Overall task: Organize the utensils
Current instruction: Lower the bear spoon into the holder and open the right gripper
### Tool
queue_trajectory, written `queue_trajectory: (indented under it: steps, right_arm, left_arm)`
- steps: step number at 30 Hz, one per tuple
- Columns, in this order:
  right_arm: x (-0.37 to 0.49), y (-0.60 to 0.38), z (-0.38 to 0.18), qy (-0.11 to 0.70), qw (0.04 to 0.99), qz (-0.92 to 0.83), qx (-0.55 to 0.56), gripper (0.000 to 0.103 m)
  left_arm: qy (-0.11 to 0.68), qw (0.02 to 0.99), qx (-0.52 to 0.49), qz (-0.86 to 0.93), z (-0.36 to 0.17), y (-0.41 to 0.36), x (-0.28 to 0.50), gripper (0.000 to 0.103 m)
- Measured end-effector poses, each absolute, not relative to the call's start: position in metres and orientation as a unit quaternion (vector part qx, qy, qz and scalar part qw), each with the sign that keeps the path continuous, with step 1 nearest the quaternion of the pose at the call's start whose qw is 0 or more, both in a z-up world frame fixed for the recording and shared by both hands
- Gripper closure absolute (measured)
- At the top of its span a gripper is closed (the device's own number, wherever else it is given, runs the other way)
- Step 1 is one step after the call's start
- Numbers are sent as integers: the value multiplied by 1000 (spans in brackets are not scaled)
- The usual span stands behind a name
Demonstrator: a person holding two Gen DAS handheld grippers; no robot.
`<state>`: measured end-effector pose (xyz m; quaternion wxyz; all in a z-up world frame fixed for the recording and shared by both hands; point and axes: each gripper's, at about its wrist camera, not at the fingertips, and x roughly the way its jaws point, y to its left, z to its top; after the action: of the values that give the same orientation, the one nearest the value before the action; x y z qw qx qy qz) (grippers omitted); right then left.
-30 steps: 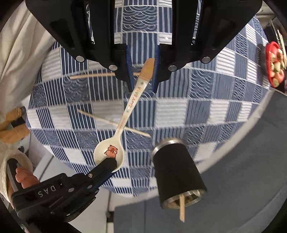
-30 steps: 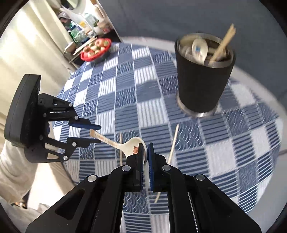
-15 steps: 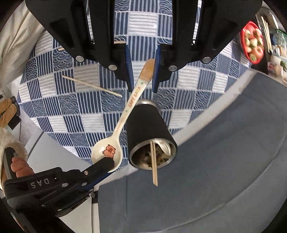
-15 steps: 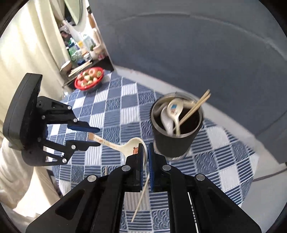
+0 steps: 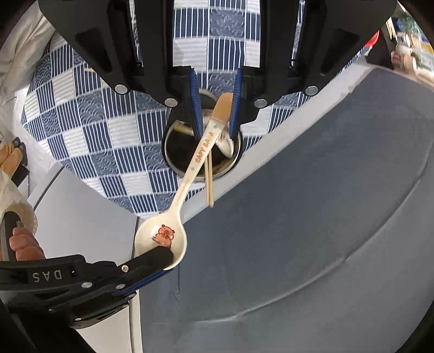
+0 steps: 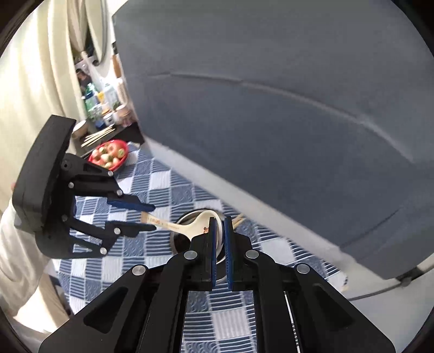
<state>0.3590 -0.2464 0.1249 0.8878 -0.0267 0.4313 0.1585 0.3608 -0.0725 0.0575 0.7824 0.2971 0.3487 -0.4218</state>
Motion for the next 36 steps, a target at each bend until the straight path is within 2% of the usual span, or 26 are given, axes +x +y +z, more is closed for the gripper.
queue_trajectory:
  steps: [15, 35, 36]
  right_arm:
    - [379, -270, 111, 448, 884, 117, -60, 97]
    - [385, -244, 85, 467, 873, 123, -72, 95]
    - [385, -242, 84, 467, 873, 125, -70, 95]
  left_arm:
    - [376, 742, 297, -470, 19, -131, 384, 86]
    - [412, 730, 259, -480, -22, -129, 393, 87]
    - [408, 733, 261, -477, -22, -127, 393, 83]
